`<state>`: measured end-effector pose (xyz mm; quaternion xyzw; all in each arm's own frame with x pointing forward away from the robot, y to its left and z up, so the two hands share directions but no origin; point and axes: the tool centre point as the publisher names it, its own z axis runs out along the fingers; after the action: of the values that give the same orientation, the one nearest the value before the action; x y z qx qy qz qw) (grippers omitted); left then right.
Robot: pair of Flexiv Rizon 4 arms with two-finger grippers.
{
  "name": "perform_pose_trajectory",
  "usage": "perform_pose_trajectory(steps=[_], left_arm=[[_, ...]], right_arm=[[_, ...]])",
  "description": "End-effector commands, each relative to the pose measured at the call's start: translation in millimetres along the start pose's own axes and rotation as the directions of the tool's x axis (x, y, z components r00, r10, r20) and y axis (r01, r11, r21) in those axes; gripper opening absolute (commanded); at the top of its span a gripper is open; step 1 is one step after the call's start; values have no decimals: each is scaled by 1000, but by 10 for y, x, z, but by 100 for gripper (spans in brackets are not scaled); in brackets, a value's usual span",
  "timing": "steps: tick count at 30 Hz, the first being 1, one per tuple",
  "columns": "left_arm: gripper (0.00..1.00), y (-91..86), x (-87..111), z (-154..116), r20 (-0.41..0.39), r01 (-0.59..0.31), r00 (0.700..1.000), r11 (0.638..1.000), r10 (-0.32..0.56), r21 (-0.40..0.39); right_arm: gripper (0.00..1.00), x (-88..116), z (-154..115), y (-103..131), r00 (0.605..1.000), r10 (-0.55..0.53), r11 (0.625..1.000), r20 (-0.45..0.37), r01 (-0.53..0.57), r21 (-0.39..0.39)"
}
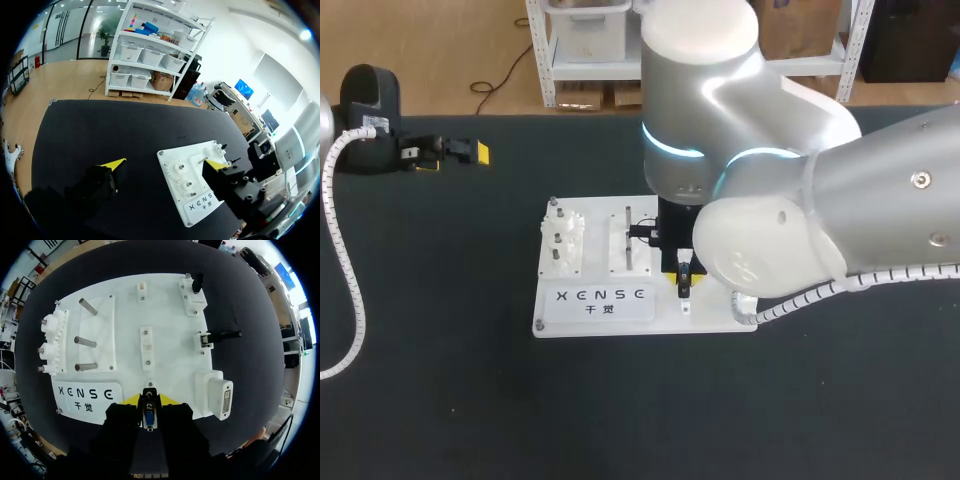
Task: Insert the USB connector, Ethernet cable, and multi-pin plug into their matching sockets one by one.
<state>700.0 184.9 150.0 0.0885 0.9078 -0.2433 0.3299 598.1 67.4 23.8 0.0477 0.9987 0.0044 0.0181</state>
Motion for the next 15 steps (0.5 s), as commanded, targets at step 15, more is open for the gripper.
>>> perform_pose_trajectory(steps=[15], left_arm=[[100,0,0,0,0,0,1000,1000,0,0]], right_arm=[[0,-33,-279,-96,999,-17,1000,40,18,-25]])
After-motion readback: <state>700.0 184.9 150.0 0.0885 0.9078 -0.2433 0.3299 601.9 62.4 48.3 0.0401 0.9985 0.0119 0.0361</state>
